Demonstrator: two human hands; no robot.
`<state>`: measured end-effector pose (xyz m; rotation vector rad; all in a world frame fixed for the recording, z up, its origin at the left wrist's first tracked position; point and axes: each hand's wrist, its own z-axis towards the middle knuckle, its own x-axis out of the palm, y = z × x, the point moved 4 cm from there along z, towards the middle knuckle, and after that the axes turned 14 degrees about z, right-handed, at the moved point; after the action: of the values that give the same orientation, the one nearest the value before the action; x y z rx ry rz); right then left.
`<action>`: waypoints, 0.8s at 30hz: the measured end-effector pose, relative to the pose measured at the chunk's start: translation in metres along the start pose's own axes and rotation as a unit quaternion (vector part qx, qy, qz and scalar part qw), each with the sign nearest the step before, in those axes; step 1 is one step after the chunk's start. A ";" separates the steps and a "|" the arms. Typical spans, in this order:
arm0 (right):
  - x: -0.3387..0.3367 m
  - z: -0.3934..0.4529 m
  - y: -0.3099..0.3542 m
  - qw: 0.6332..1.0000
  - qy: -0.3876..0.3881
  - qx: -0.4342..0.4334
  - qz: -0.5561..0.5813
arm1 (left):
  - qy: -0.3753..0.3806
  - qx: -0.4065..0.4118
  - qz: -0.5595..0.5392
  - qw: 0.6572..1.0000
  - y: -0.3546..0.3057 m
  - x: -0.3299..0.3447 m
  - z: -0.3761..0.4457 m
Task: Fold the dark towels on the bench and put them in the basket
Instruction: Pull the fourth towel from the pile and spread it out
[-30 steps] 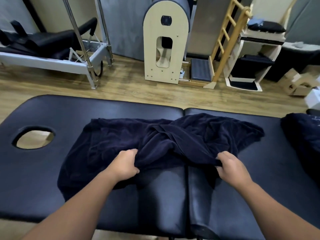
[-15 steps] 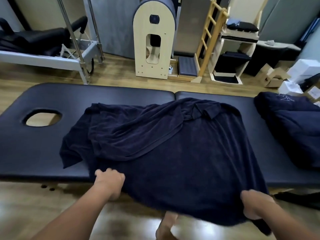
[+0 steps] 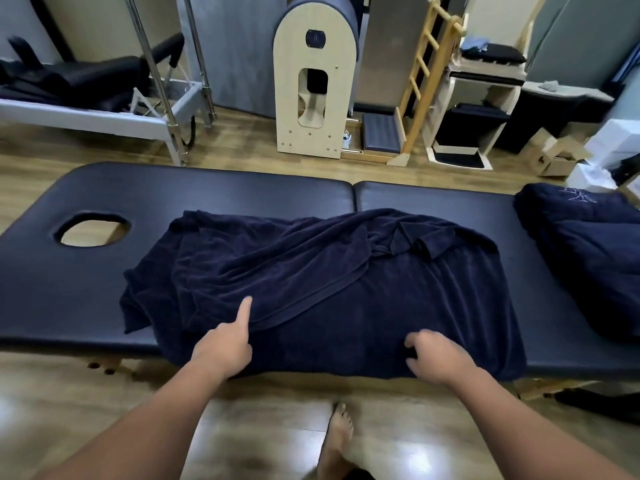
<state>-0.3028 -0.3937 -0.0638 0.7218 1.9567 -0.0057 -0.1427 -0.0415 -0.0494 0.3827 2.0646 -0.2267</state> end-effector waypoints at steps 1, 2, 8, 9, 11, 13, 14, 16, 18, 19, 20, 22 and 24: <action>-0.003 0.009 0.004 1.000 -0.009 -0.003 0.011 | -0.001 -0.006 -0.012 1.000 -0.001 -0.001 0.005; -0.005 0.017 0.007 1.000 -0.016 -0.004 0.025 | 0.004 -0.011 -0.022 1.000 -0.003 -0.003 0.009; -0.023 0.076 0.015 0.996 -0.031 -0.013 0.088 | 0.012 -0.018 -0.004 1.000 -0.020 -0.009 0.054; -0.026 0.087 0.014 0.995 -0.034 -0.012 0.088 | -0.006 -0.015 0.014 1.000 -0.022 -0.013 0.062; -0.036 0.108 0.013 0.995 -0.055 -0.009 0.089 | -0.035 -0.034 0.047 0.998 -0.022 -0.025 0.076; -0.050 0.130 0.010 0.993 -0.096 0.008 0.073 | -0.062 -0.078 0.025 0.995 -0.020 -0.039 0.095; -0.057 0.137 0.008 0.991 -0.119 0.025 0.059 | -0.084 -0.104 0.003 0.991 -0.016 -0.046 0.102; -0.074 0.159 0.002 0.985 -0.156 0.061 0.047 | -0.126 -0.148 -0.042 0.980 -0.010 -0.064 0.123; -0.091 0.181 -0.004 0.977 -0.181 0.084 0.069 | -0.146 -0.184 -0.095 0.967 -0.006 -0.084 0.148; -0.099 0.192 -0.005 0.975 -0.190 0.084 0.079 | -0.151 -0.198 -0.122 0.961 -0.004 -0.093 0.162; -0.108 0.200 -0.006 0.973 -0.196 0.083 0.084 | -0.158 -0.205 -0.146 0.955 -0.002 -0.104 0.174; -0.130 0.223 -0.010 0.977 -0.175 0.091 0.076 | -0.170 -0.208 -0.177 0.947 -0.002 -0.128 0.201; -0.154 0.247 -0.010 0.980 -0.166 0.092 0.058 | -0.187 -0.195 -0.197 0.943 -0.007 -0.157 0.227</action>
<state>-0.0584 -0.5519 -0.0622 0.8942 1.6067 -0.2266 0.1111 -0.1473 -0.0266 -0.3021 1.7354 -0.1116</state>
